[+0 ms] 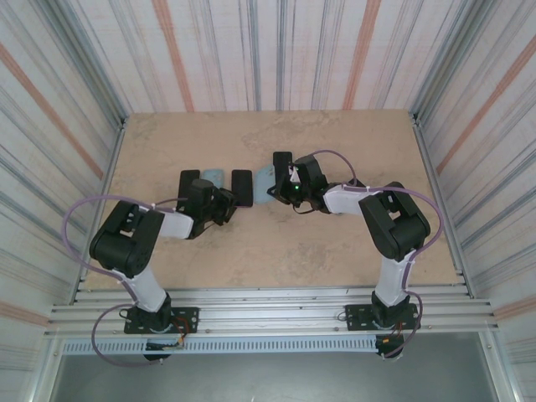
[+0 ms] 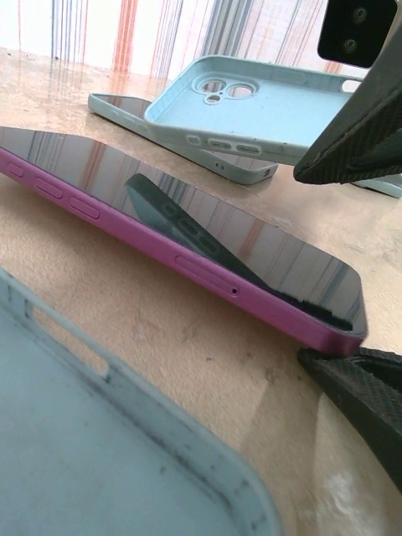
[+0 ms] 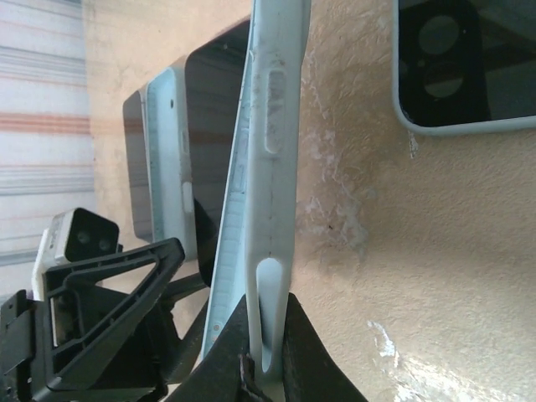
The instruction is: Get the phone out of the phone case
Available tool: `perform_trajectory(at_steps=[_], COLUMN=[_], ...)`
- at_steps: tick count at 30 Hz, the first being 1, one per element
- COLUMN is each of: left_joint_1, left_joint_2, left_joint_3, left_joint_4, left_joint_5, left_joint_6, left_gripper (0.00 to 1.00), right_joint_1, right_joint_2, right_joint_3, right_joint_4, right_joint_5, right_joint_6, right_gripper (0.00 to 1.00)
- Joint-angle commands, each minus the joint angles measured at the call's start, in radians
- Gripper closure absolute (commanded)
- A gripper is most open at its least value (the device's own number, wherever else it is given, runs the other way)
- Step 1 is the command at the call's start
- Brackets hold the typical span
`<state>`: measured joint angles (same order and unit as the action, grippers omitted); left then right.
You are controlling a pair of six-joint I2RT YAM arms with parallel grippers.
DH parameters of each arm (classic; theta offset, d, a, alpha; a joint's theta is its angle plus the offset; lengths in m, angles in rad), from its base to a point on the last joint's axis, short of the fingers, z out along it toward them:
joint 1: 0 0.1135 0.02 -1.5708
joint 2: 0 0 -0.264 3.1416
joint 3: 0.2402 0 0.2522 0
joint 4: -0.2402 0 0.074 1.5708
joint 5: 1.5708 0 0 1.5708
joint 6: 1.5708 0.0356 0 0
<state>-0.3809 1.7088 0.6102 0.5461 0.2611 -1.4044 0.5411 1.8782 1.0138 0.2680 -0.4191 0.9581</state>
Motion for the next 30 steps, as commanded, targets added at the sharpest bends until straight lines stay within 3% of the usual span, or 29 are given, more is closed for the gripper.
perform_trajectory(at_steps=[1, 11, 30], left_joint_1=[0.004, 0.034, 0.066], left_joint_2=[-0.032, -0.085, -0.163], left_joint_3=[-0.028, -0.02, 0.054], left_joint_4=[-0.101, -0.151, -0.27], left_joint_5=[-0.016, 0.004, 0.064], left_joint_6=[-0.003, 0.036, 0.146], left_gripper=[0.44, 0.42, 0.39], right_joint_1=[0.0, -0.003, -0.012], right_joint_2=[0.026, 0.084, 0.154], right_joint_3=[0.032, 0.076, 0.137], right_joint_4=[-0.023, -0.047, -0.098], right_joint_5=[0.008, 0.002, 0.001], right_joint_6=[-0.044, -0.093, -0.233], right_gripper=[0.95, 0.93, 0.8])
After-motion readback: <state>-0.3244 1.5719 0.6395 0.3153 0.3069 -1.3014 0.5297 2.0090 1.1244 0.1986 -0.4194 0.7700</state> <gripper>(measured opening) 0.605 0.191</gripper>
